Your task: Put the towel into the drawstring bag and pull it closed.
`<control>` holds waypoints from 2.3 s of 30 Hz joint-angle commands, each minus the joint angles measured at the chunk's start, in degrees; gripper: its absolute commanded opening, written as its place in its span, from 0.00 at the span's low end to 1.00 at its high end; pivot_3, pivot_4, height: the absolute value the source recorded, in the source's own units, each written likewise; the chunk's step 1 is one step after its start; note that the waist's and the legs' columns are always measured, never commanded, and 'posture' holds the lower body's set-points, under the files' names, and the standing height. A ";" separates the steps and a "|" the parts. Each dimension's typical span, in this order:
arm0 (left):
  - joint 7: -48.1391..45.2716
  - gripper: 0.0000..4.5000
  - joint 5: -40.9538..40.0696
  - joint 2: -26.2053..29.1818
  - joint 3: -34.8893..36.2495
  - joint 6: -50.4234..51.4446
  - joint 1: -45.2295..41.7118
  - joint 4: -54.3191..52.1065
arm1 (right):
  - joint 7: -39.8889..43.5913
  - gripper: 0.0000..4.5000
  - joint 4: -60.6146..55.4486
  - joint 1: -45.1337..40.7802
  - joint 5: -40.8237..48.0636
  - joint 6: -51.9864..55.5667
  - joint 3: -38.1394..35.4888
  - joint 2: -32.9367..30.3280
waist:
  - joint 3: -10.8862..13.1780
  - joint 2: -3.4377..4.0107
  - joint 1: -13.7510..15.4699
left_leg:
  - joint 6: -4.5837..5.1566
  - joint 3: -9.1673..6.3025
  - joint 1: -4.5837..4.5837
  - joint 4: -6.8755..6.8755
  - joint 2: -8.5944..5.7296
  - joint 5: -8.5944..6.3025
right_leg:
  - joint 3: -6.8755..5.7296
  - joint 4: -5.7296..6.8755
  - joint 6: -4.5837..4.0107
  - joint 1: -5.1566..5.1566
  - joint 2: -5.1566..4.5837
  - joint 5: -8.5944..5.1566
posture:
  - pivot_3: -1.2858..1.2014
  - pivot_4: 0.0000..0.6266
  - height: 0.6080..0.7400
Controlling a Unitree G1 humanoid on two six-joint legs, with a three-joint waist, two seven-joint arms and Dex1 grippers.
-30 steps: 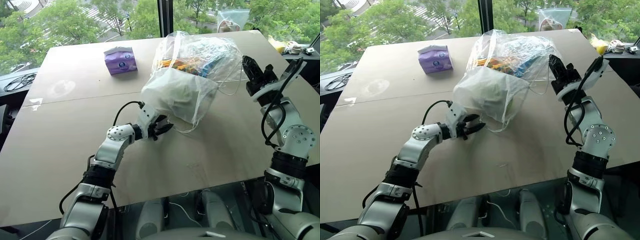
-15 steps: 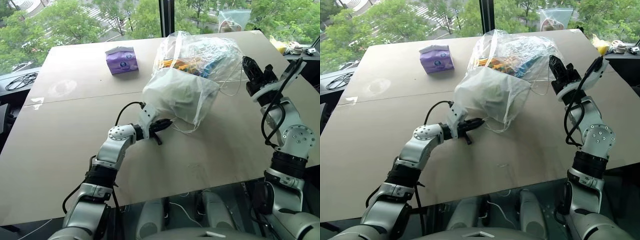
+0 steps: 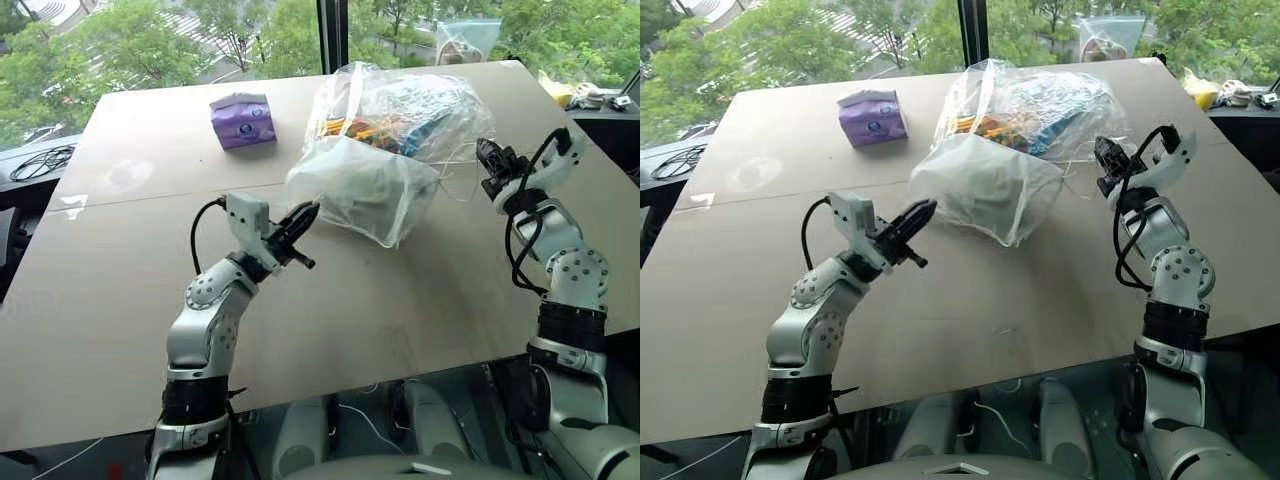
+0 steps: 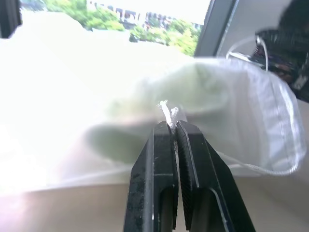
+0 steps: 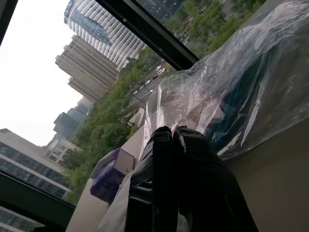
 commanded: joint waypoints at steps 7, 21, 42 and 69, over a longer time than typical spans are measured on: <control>25.76 0.01 18.69 6.61 8.80 -14.17 -19.80 12.01 | 2.09 0.00 4.43 -10.17 -9.68 -7.61 1.20 -0.49 | 0.02 -0.04 -0.22 | 0.01 -0.02 -0.03 0.06 -0.02 0.01 | 0.01 0.04 0.09 0.00 0.06 0.10 | 0.52 0.24 1.00; 42.07 0.01 30.14 12.93 12.94 -18.08 -20.42 17.61 | -1.85 0.00 10.78 -9.92 -51.79 -34.26 14.73 -12.60 | 0.05 -0.08 -0.05 | -0.02 0.25 -0.01 -0.15 -0.01 0.00 | 0.09 -0.17 0.20 -0.02 -0.03 0.03 | 0.52 0.24 1.00; 52.65 0.01 27.40 11.01 20.49 -12.49 -13.72 19.07 | -18.83 0.00 19.90 -6.20 -65.19 -31.36 8.84 -15.59 | 0.04 -0.12 -0.21 | -0.23 0.39 0.09 -0.11 0.02 0.13 | 0.21 -0.05 0.19 -0.01 -0.04 0.04 | 0.52 0.24 1.00; -0.60 0.74 0.65 20.84 6.70 0.55 -0.89 17.09 | 42.49 0.95 0.09 9.98 -35.82 -12.18 20.69 -24.96 | 0.02 -0.15 -0.47 | -0.05 0.29 0.07 -0.11 0.04 0.01 | 0.16 -0.01 0.16 -0.02 0.02 0.02 | 0.52 0.24 1.00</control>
